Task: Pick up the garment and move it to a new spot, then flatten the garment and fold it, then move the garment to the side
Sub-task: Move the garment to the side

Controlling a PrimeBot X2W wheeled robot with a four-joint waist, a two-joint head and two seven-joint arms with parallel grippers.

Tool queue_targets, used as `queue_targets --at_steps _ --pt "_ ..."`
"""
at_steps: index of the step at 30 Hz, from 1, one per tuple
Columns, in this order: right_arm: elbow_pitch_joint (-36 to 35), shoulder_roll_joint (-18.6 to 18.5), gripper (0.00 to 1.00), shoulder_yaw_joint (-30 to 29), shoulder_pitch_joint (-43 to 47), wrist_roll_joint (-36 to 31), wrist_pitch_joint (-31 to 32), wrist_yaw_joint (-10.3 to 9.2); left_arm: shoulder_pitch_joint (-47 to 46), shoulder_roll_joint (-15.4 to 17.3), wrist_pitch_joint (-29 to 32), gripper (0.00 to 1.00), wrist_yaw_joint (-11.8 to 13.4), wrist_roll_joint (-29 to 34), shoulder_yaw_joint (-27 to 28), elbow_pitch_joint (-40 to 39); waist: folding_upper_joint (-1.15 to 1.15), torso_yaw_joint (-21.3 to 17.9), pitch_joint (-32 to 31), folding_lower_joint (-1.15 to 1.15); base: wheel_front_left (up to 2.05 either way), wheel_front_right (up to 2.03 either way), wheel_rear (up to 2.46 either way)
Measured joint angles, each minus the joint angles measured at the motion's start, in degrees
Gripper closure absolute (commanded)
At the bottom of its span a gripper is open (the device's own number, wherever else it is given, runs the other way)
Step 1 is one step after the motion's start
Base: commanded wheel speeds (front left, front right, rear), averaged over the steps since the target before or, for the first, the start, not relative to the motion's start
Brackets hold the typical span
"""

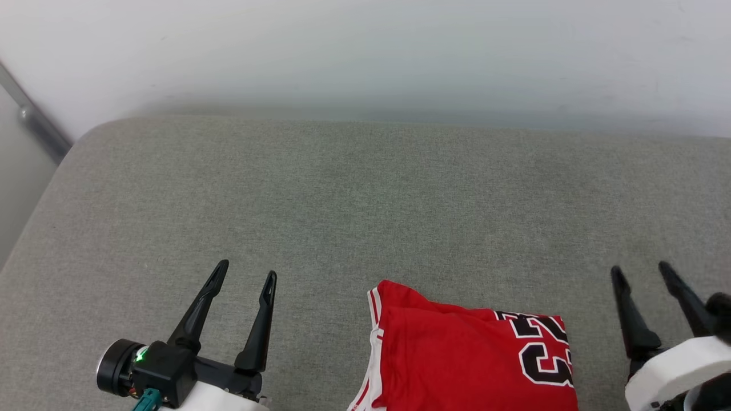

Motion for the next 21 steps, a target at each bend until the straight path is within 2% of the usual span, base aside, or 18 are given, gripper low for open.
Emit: queue_targets --at_steps 5,8,12,16,21 --pt "-1.4 -4.7 0.00 3.8 1.3 5.9 19.2 0.00 -0.1 -0.1 0.0 0.00 0.0 0.0 -0.2 0.1 0.00 0.2 0.8 0.00 0.00 0.00 0.00" --pt "-3.1 -5.9 0.00 4.1 1.6 8.9 30.7 0.00 -0.9 -0.2 0.0 0.00 0.0 -0.1 -0.5 0.1 0.00 0.6 1.6 0.00 0.00 0.00 0.00" --pt "-4.4 -5.4 0.00 3.1 1.9 10.2 42.8 0.00 -1.6 -0.3 0.0 0.00 0.0 -0.1 -1.1 0.2 0.00 1.4 3.1 0.00 0.00 0.00 0.00" --pt "-3.8 -3.8 0.00 2.1 1.6 9.2 48.9 0.00 -2.8 -0.4 0.0 0.00 0.0 -0.1 -1.9 0.3 0.00 2.9 4.8 0.00 0.00 0.00 0.00" --pt "-1.0 -1.2 0.00 1.6 0.1 8.8 51.9 0.00 -4.0 -0.3 0.0 0.00 0.0 -0.2 -2.5 0.7 0.00 5.0 6.9 0.00 0.00 0.00 0.00"
